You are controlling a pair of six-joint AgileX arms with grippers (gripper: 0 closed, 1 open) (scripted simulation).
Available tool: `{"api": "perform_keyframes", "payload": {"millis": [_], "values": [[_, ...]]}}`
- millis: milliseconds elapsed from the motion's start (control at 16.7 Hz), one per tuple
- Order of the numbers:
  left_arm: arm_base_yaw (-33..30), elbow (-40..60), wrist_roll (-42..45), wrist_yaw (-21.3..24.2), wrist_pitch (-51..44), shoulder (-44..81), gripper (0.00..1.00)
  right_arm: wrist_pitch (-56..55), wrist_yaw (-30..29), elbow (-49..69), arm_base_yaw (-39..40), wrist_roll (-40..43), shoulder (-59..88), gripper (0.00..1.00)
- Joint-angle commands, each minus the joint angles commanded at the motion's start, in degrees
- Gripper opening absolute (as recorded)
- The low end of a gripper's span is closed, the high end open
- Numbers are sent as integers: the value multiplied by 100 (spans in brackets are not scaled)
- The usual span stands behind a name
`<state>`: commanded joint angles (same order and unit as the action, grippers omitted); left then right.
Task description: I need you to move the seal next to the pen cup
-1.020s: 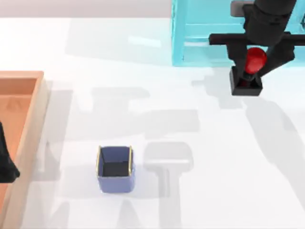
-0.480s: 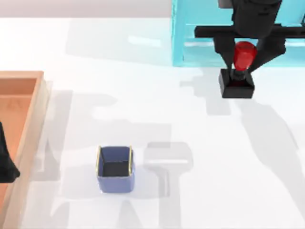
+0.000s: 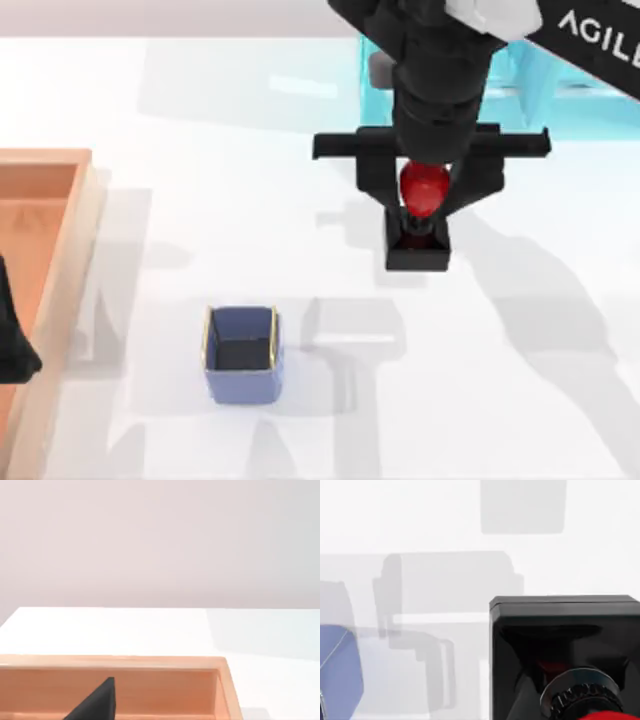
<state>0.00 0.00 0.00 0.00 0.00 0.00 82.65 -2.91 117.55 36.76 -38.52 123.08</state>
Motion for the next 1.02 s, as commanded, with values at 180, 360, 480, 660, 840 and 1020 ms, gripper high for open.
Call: {"api": "perform_keyframes", "payload": {"millis": [180, 360, 480, 660, 840, 1020], "values": [[0, 0, 0, 0, 0, 0, 100, -735, -151, -1041, 783, -729, -286, 0], [0, 0, 0, 0, 0, 0, 100, -1296, -280, -1674, 1366, -1277, -508, 0], [0, 0, 0, 0, 0, 0, 100, -1427, -314, -1801, 1497, -1406, -560, 0], [0, 0, 0, 0, 0, 0, 100, -1414, -296, -1792, 1477, -1408, -528, 0], [0, 0, 0, 0, 0, 0, 100, -1546, -303, -1905, 1480, -1402, -526, 0], [0, 0, 0, 0, 0, 0, 100, -1728, -311, -2059, 1488, -1399, -508, 0]]}}
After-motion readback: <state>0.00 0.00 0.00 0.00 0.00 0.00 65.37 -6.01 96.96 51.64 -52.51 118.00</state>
